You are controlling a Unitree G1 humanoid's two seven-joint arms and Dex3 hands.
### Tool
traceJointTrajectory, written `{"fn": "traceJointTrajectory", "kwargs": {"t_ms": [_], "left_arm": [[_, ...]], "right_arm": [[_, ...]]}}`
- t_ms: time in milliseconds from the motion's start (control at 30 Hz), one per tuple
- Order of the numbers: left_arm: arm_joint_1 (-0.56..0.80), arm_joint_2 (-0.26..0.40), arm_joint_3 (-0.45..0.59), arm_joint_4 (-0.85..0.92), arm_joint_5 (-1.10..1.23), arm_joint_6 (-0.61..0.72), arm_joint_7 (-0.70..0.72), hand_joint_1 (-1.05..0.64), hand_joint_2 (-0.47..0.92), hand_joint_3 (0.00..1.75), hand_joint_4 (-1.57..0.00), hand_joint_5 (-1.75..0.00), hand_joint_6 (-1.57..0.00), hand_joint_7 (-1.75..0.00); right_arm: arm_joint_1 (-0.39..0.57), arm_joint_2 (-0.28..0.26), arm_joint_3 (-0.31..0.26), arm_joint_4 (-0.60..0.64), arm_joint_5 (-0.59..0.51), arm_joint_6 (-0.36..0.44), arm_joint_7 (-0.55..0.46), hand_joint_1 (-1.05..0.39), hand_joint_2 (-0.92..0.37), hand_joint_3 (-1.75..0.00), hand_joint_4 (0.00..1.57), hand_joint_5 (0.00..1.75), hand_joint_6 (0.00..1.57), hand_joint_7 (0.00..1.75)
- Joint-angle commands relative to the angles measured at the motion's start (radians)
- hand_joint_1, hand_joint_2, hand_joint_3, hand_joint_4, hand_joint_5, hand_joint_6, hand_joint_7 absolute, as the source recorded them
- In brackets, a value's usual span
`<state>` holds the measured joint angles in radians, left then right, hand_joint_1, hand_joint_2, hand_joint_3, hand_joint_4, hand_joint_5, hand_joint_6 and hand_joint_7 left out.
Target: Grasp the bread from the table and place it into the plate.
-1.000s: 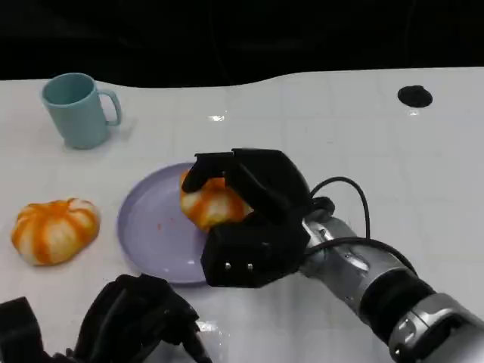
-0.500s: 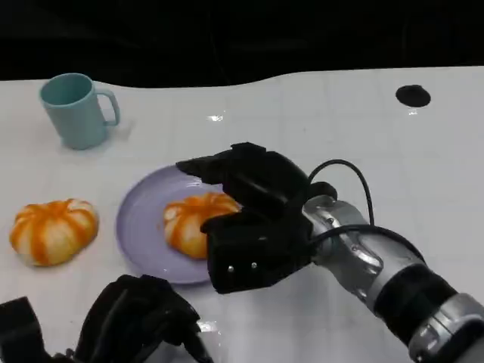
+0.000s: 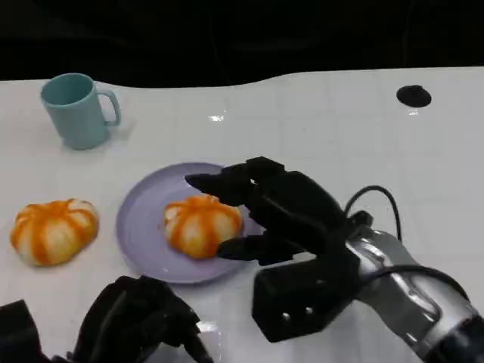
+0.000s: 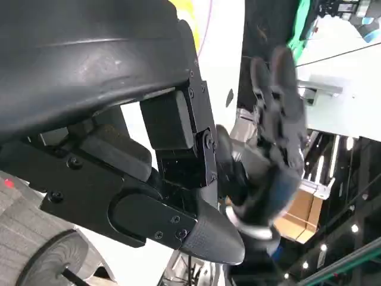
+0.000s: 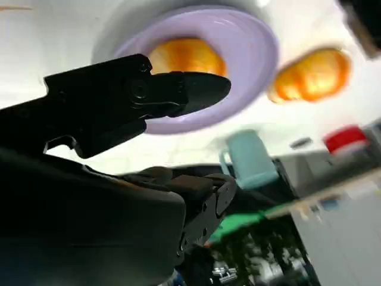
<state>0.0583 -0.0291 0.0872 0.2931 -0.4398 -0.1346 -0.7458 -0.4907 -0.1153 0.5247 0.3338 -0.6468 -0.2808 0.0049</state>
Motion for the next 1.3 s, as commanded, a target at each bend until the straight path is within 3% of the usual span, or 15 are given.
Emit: {"fn": "traceJointTrajectory", "kwargs": {"t_ms": [33,333,467,533,567,633,800,867,1033,1300], "left_arm": [[0.014,0.017,0.005,-0.023,-0.005,0.01,0.01,-1.04,0.85,0.0,-1.57,-0.48,-1.57,-0.17],[0.023,0.009,-0.005,-0.035,-0.002,0.008,0.015,-1.03,0.85,0.0,-1.57,-0.48,-1.57,-0.2],[0.024,0.003,-0.009,-0.035,0.001,0.001,0.019,-1.02,0.85,0.0,-1.57,-0.49,-1.57,-0.19],[0.026,0.005,-0.009,-0.037,-0.001,0.005,0.016,-1.01,0.85,0.0,-1.57,-0.49,-1.57,-0.19],[0.025,0.006,-0.008,-0.037,-0.007,0.01,0.011,-1.01,0.85,0.0,-1.57,-0.49,-1.57,-0.18],[0.026,0.008,-0.008,-0.038,-0.013,0.014,0.005,-0.99,0.85,0.0,-1.57,-0.49,-1.57,-0.17],[0.028,0.009,-0.012,-0.047,-0.005,0.009,0.012,-1.01,0.85,0.01,-1.57,-0.51,-1.57,-0.18],[0.028,0.008,-0.012,-0.048,-0.006,0.008,0.014,-1.0,0.86,0.01,-1.57,-0.51,-1.57,-0.17],[0.028,0.007,-0.012,-0.054,-0.012,0.019,0.016,-1.0,0.86,0.01,-1.57,-0.51,-1.57,-0.18],[0.024,0.009,-0.009,-0.047,-0.004,0.006,0.016,-1.0,0.88,0.01,-1.57,-0.52,-1.57,-0.18]], "right_arm": [[0.108,-0.053,-0.044,-0.153,0.056,-0.029,0.024,-0.7,-0.92,-0.26,0.21,0.56,0.38,0.07],[0.291,-0.096,-0.126,-0.335,0.201,-0.051,0.093,-0.55,-0.92,-0.22,0.45,0.74,0.59,0.16],[0.413,-0.1,-0.184,-0.397,0.343,-0.073,0.124,-0.33,-0.9,-0.19,0.69,1.01,0.81,0.28],[0.444,-0.097,-0.201,-0.401,0.373,-0.097,0.123,-0.27,-0.8,-0.4,0.68,1.22,0.85,0.41],[0.462,-0.098,-0.212,-0.4,0.399,-0.113,0.129,-0.23,-0.66,-0.68,0.68,1.34,0.85,0.55],[0.495,-0.1,-0.233,-0.401,0.458,-0.144,0.147,-0.21,-0.55,-0.96,0.71,1.44,0.84,0.75],[0.559,-0.106,-0.282,-0.427,0.58,-0.166,0.204,-0.15,-0.48,-1.17,0.73,1.49,0.82,1.12],[0.584,-0.106,-0.304,-0.441,0.603,-0.165,0.213,-0.19,-0.43,-1.29,0.72,1.61,0.82,1.24],[0.641,-0.115,-0.347,-0.484,0.65,-0.133,0.242,-0.23,-0.42,-1.34,0.69,1.73,0.75,1.47],[0.76,-0.103,-0.403,-0.586,0.693,-0.031,0.239,-0.19,-0.47,-1.24,0.71,1.74,0.69,1.51]]}}
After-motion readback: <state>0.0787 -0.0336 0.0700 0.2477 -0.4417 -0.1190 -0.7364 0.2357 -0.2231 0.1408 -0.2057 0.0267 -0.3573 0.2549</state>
